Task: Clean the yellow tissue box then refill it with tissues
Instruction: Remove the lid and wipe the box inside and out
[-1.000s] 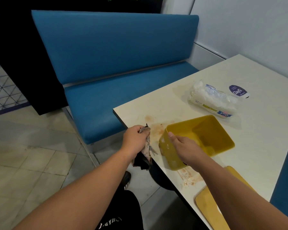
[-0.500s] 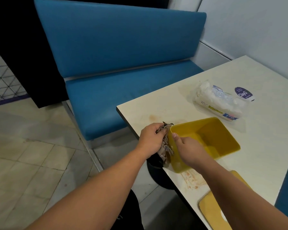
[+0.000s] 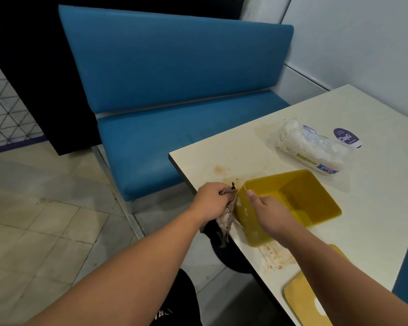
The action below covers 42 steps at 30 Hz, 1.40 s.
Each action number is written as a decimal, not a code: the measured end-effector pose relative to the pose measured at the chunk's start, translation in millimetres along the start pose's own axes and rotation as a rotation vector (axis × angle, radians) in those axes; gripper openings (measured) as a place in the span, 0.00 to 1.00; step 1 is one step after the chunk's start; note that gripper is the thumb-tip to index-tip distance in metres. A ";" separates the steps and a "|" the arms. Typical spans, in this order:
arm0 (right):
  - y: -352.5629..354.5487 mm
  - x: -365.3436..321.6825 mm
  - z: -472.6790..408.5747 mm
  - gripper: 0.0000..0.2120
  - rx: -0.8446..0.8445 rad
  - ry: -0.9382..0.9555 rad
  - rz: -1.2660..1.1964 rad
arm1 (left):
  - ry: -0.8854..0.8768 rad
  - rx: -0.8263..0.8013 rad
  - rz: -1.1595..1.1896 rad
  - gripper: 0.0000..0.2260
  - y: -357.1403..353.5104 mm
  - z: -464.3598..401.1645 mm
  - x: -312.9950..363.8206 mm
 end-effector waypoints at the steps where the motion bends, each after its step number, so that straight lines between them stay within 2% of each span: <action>1: 0.2 0.9 -0.2 0.25 -0.006 -0.010 -0.012 | 0.005 0.011 0.094 0.07 0.9 2.3 -2.2; 3: 0.7 3.4 -1.5 0.25 -0.015 -0.029 -0.033 | -0.011 0.025 0.076 0.08 -1.1 4.2 -5.3; 7: 1.1 7.3 -4.2 0.28 -0.022 -0.024 -0.073 | -0.035 0.037 -0.177 0.08 -3.7 1.2 -2.7; 11: 0.0 7.2 -4.0 0.25 -0.021 -0.017 -0.084 | -0.037 -0.005 -0.385 0.10 -6.1 -3.6 2.3; 14: -0.4 7.7 -4.1 0.26 -0.025 -0.016 -0.103 | -0.035 -0.010 -0.344 0.09 -6.2 -4.9 -0.4; 18: -0.3 10.3 -4.4 0.27 -0.015 -0.022 -0.088 | -0.030 -0.040 -0.076 0.07 -2.4 -1.4 -10.5; 20: -1.4 10.2 -4.8 0.31 -0.019 -0.015 -0.094 | -0.030 -0.055 -0.010 0.06 -1.5 -0.4 -13.7; 22: -1.1 9.9 -5.6 0.33 -0.015 -0.003 -0.096 | -0.028 -0.048 -0.003 0.07 -1.2 -0.2 -13.8; 26: -0.4 7.7 -3.4 0.26 -0.016 0.011 -0.090 | -0.007 0.015 -0.067 0.07 -3.7 0.6 -10.6; 31: -0.7 10.6 -4.7 0.36 -0.008 0.006 -0.087 | 0.042 0.048 -0.033 0.05 -7.3 2.8 -8.2; 35: -0.9 7.5 -3.7 0.26 -0.019 0.012 -0.063 | 0.110 0.101 0.066 0.04 -9.9 10.7 -6.3; 42: 0.3 6.2 -1.7 0.24 -0.016 0.003 -0.081 | 0.175 0.087 -0.023 0.06 -18.8 20.0 -2.0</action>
Point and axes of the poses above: each hand's wrist, its own z-axis away from the middle knuckle, its own y-axis out of the back of the hand, x = y × z, the point moved 4 cm from there along -z, towards the middle knuckle, and after that the axes turned 12 degrees about -z, right-handed, at the moved point
